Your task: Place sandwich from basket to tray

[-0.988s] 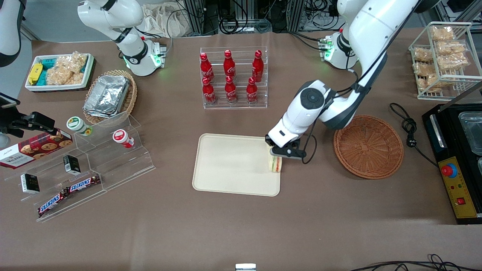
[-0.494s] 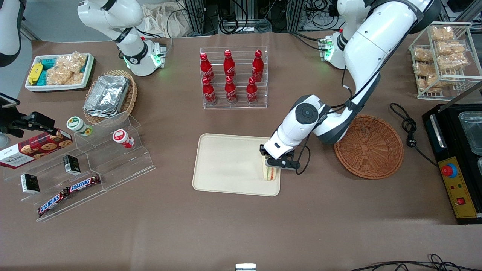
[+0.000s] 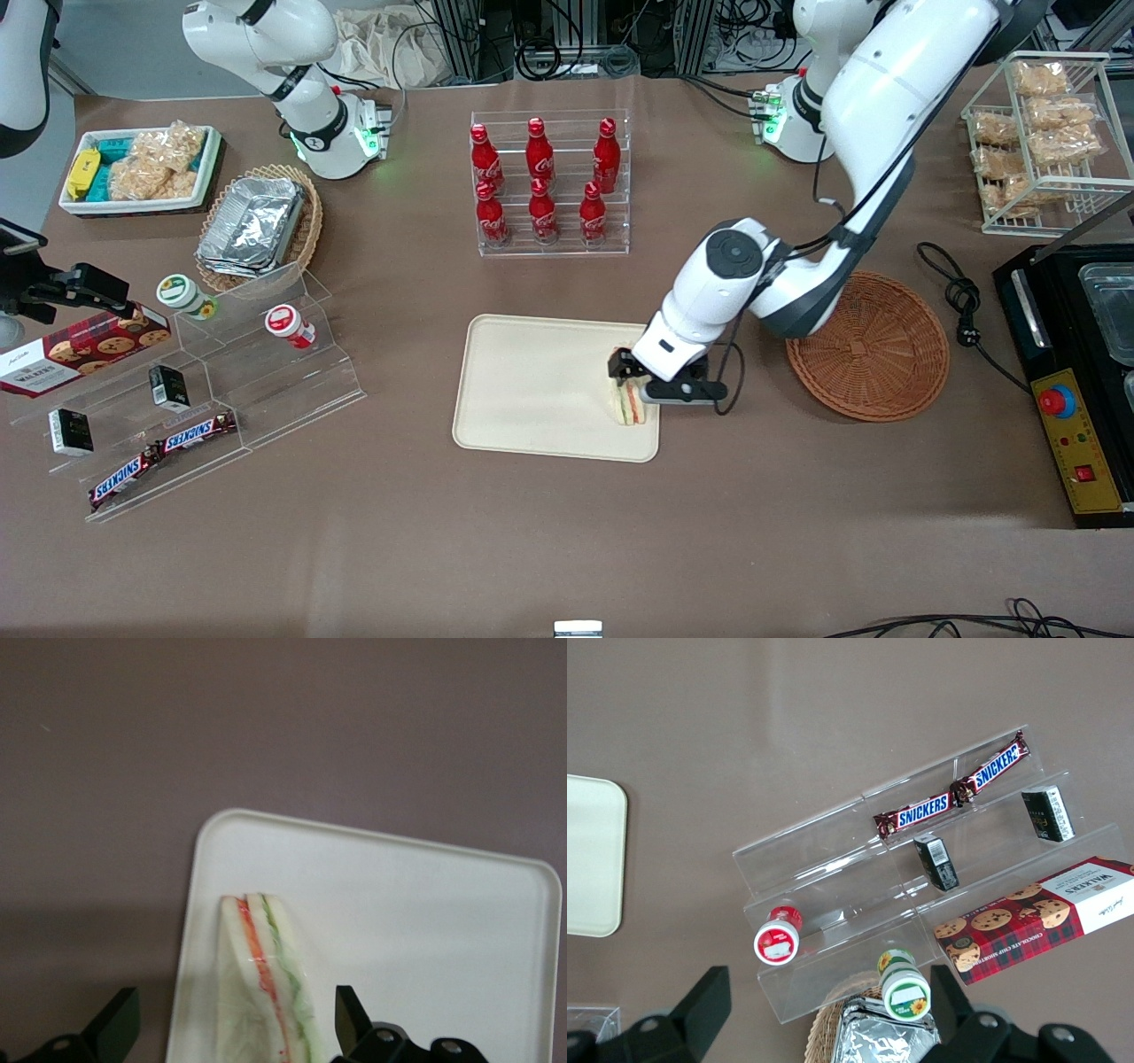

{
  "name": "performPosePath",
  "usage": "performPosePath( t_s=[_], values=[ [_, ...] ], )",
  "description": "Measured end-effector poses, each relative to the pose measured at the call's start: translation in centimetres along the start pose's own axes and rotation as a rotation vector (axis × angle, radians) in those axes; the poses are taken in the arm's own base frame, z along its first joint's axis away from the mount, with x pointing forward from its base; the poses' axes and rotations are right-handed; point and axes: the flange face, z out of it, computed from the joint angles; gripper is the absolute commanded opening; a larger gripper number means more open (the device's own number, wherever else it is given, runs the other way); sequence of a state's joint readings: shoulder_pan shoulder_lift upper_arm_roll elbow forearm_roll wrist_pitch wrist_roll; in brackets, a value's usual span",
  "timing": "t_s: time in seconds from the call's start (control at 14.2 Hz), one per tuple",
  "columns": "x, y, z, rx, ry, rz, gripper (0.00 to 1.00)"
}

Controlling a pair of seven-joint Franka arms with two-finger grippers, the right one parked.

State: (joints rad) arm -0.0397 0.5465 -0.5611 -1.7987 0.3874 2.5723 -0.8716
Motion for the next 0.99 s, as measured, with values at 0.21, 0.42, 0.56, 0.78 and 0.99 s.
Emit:
performPosePath(
  t_s=[0.21,0.42,0.56,0.78,0.99],
  values=[
    [3.1,-2.8,-6.5,0.093,0.024,-0.083,0.99],
    [4.6,-5.9,-13.0,0.154,-0.034,-0.123,0.99],
    [4.9,-8.1,-17.3,0.188,-0.132,-0.108,0.99],
    [6.2,-12.7,-23.9,0.224,-0.260,-0.101,0.99],
    [6.9,-19.0,-30.2,0.223,-0.294,-0.114,0.99]
  ],
)
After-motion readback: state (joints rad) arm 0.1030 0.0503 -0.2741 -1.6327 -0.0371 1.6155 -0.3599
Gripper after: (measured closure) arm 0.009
